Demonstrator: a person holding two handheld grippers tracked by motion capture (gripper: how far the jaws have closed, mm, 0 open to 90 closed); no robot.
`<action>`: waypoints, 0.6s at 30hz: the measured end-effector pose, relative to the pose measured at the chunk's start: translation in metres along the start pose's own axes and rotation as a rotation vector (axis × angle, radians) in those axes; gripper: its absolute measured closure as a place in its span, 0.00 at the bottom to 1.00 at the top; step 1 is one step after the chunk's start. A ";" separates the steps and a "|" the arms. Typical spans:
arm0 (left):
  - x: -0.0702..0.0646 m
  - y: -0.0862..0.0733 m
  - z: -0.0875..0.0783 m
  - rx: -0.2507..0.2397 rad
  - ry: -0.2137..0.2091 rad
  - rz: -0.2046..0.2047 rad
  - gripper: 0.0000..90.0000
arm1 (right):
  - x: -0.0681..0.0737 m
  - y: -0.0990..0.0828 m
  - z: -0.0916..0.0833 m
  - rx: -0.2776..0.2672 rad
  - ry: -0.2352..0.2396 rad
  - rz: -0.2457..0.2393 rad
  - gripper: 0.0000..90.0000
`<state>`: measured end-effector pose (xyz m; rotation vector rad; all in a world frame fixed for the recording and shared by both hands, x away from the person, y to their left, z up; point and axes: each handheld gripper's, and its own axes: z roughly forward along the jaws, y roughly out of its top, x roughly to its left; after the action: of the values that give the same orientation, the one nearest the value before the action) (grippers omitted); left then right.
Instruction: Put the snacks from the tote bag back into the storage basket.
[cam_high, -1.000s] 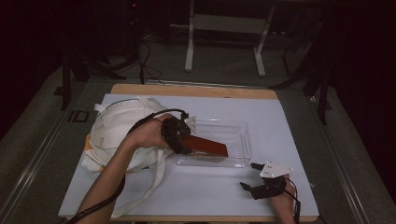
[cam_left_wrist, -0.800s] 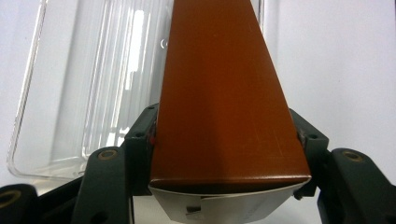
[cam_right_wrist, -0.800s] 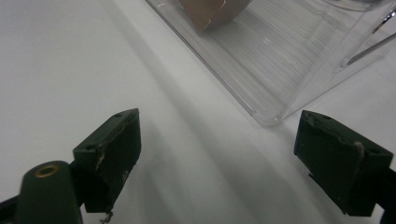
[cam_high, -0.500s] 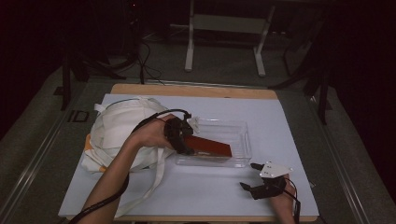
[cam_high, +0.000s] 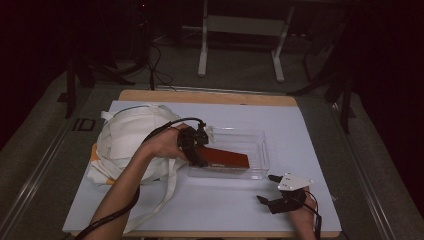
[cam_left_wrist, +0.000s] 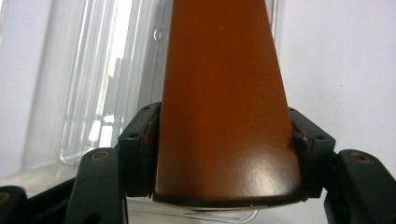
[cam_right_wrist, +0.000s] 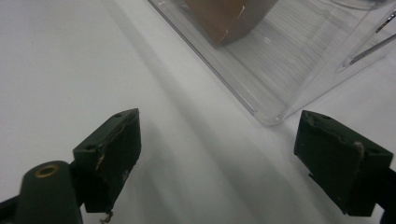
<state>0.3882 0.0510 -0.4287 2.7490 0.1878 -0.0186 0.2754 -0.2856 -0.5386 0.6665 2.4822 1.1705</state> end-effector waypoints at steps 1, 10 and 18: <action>0.001 0.000 0.000 -0.008 -0.001 -0.005 0.42 | 0.000 0.000 0.000 0.000 0.000 -0.001 0.17; 0.002 0.000 -0.006 -0.060 -0.022 -0.026 0.38 | 0.000 0.000 0.000 0.002 -0.001 -0.003 0.17; 0.001 -0.003 -0.013 -0.077 0.004 -0.037 0.35 | 0.000 0.000 0.001 0.003 -0.001 -0.004 0.17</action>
<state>0.3891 0.0588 -0.4175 2.6688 0.2358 -0.0151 0.2756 -0.2851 -0.5388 0.6619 2.4844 1.1644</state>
